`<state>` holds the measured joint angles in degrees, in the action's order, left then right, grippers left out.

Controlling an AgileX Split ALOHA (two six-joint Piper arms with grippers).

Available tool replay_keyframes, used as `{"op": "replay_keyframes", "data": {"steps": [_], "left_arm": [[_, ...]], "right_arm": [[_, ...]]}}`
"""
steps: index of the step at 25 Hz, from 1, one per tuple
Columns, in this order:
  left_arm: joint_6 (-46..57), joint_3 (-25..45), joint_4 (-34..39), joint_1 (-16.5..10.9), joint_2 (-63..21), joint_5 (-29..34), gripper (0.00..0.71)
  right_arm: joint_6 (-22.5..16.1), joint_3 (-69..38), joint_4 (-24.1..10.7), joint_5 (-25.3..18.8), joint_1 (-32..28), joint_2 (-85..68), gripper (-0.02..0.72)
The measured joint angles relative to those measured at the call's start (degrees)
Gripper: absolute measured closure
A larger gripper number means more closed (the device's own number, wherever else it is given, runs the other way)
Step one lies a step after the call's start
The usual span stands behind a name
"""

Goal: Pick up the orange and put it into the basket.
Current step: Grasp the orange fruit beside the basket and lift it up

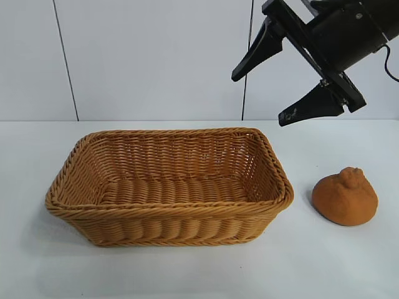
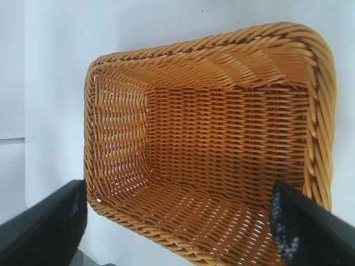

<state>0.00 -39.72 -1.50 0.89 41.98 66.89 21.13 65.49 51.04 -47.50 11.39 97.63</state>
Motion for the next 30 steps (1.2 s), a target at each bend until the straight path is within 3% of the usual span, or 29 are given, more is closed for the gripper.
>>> {"op": "replay_keyframes", "data": {"steps": [5, 8, 11, 17, 19, 22, 30], "left_arm": [[0.32, 9.3, 0.0, 0.0, -16.13, -4.63, 0.122], [0.32, 10.63, 0.06, 0.0, -23.36, -5.22, 0.122], [0.32, 10.78, 0.06, 0.0, -28.58, -5.62, 0.122], [0.32, 10.84, 0.16, 0.0, -34.82, -5.8, 0.122], [0.32, 10.91, 0.16, 0.0, -37.51, -5.8, 0.122], [0.32, 10.91, 0.16, 0.0, -41.76, -5.81, 0.123], [0.32, 10.91, 0.16, 0.0, -42.22, -5.81, 0.123]], "right_arm": [[0.0, 3.26, -1.66, -2.73, 0.0, 0.0, 0.094], [-0.69, 7.04, -4.86, -4.6, 0.0, 0.02, 0.094], [-5.22, 10.78, -12.12, -5.55, 0.0, 0.02, 0.094], [-18.61, 15.54, -33.84, -8.95, -0.38, 0.02, 0.094], [-20.16, 15.61, -37.21, -9.92, -1.5, 0.02, 0.094], [-21.13, 15.61, -38.76, -10.65, -3.95, 0.07, 0.094], [-21.13, 15.61, -39.36, -10.67, -7.95, 2.69, 0.094]]}}
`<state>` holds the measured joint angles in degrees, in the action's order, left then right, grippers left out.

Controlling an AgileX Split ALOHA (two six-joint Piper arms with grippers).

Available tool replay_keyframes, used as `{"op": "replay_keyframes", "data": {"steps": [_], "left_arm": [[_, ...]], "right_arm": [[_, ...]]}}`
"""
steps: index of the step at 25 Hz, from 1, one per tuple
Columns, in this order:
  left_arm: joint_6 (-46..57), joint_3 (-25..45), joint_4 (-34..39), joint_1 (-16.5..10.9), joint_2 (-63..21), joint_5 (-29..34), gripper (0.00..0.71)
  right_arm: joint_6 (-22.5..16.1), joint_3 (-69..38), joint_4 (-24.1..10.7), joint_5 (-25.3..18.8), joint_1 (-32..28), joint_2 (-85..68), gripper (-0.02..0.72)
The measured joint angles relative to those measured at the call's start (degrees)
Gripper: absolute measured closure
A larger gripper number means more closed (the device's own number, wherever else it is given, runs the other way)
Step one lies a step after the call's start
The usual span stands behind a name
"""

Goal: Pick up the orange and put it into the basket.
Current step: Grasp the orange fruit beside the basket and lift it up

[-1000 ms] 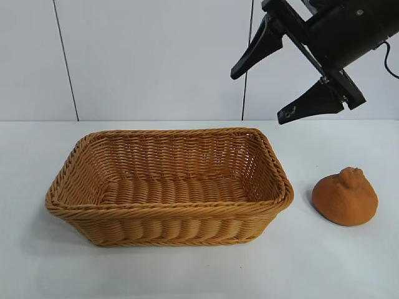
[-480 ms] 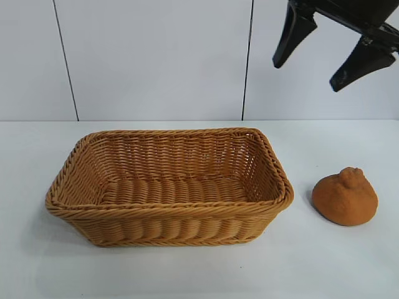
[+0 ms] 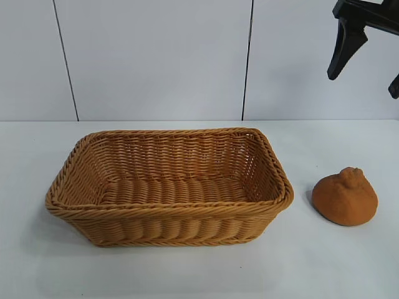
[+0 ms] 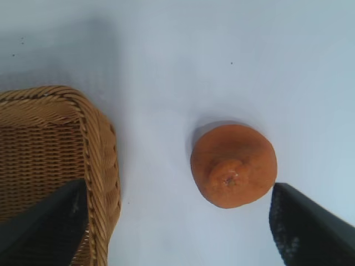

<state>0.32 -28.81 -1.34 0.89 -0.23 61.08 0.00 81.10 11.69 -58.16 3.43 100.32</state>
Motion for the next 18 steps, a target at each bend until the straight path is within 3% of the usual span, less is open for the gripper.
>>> {"op": "replay_keyframes", "data": {"steps": [16, 18], "left_arm": [[0.0, 0.0, 0.0, 0.0, 0.0, 0.0, 0.125], [0.0, 0.0, 0.0, 0.0, 0.0, 0.0, 0.125]], "right_arm": [[0.56, -0.35, -0.32, 2.59, 0.0, 20.95, 0.096], [0.56, -0.35, -0.55, 3.07, 0.0, 21.15, 0.167]]}}
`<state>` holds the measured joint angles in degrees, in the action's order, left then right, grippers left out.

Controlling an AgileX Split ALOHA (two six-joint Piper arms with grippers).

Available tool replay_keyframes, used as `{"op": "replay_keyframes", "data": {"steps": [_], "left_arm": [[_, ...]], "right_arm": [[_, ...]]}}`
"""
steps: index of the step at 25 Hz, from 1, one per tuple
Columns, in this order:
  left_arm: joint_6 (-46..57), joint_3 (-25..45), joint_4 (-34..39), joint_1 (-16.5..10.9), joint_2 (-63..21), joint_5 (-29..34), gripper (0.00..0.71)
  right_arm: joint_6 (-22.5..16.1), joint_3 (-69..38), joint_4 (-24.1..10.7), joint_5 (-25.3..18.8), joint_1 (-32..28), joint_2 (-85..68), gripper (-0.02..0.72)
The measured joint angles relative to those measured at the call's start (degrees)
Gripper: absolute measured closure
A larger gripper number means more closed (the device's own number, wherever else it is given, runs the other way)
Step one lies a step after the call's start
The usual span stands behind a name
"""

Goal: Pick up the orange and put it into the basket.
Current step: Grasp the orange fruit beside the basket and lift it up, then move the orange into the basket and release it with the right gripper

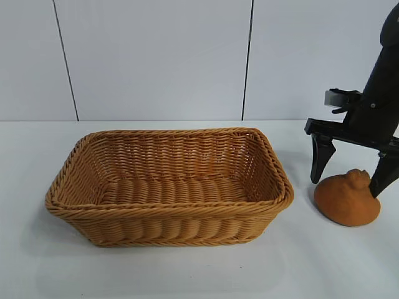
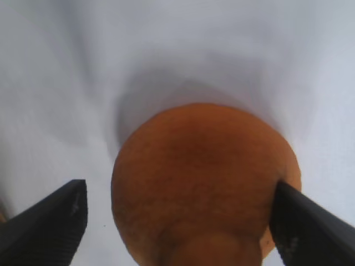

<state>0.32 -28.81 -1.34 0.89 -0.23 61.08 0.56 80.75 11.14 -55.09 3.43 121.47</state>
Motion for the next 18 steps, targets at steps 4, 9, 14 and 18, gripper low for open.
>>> {"op": "replay_keyframes", "data": {"steps": [4, 9, 14, 18], "left_arm": [[0.0, 0.0, 0.0, 0.0, 0.0, 0.0, 0.125], [0.0, 0.0, 0.0, 0.0, 0.0, 0.0, 0.125], [0.0, 0.0, 0.0, 0.0, 0.0, 0.0, 0.125], [0.0, 0.0, 0.0, 0.0, 0.0, 0.0, 0.125]], "right_arm": [[0.0, 0.0, -0.87, 0.12, 0.0, -0.39, 0.555], [0.06, 1.57, -1.55, -1.28, -0.04, -3.45, 0.685], [0.11, 6.38, -1.45, -4.38, -0.04, -8.76, 0.685], [0.11, 9.64, -0.26, -6.93, -0.04, -13.03, 0.685]]}}
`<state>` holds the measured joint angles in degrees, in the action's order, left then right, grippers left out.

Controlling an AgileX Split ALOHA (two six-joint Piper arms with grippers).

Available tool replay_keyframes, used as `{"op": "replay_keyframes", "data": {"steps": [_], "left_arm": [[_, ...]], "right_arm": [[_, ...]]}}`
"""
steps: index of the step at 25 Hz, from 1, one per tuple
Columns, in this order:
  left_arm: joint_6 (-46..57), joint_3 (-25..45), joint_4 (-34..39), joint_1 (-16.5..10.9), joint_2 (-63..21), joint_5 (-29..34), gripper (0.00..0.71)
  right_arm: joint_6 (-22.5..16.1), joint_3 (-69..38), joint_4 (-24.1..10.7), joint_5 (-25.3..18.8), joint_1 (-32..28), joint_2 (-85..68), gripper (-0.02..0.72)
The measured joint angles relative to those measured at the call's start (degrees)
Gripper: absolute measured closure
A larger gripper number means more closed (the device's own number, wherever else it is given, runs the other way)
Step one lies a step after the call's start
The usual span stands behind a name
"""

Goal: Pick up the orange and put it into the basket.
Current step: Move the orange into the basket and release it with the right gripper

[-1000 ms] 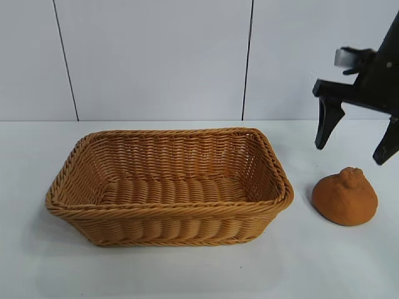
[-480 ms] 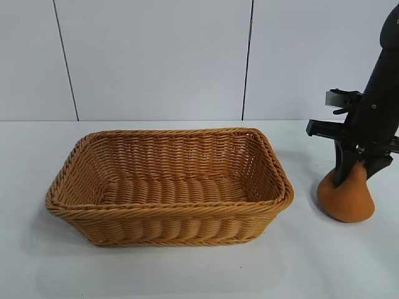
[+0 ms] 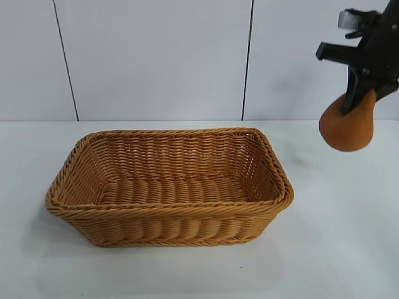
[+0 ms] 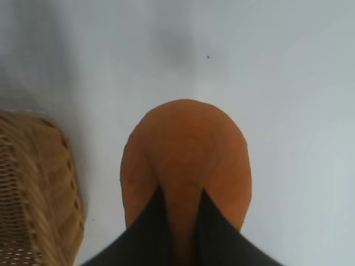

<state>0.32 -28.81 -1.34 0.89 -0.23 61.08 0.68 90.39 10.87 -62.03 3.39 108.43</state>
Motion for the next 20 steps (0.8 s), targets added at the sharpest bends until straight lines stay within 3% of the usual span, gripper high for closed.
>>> {"op": "replay_keyframes", "data": {"steps": [4, 9, 20], "left_arm": [[0.0, 0.0, 0.0, 0.0, 0.0, 0.0, 0.125], [0.0, 0.0, 0.02, 0.0, 0.0, 0.0, 0.125], [0.0, 0.0, 0.02, 0.0, 0.0, -0.05, 0.125]], "right_arm": [[0.0, 1.08, 0.95, -0.66, 1.32, -2.34, 0.685], [0.0, 1.05, 1.01, -0.03, 7.85, -2.86, 0.685], [-2.79, 1.05, 2.88, 10.25, 28.75, -1.81, 0.685]]}}
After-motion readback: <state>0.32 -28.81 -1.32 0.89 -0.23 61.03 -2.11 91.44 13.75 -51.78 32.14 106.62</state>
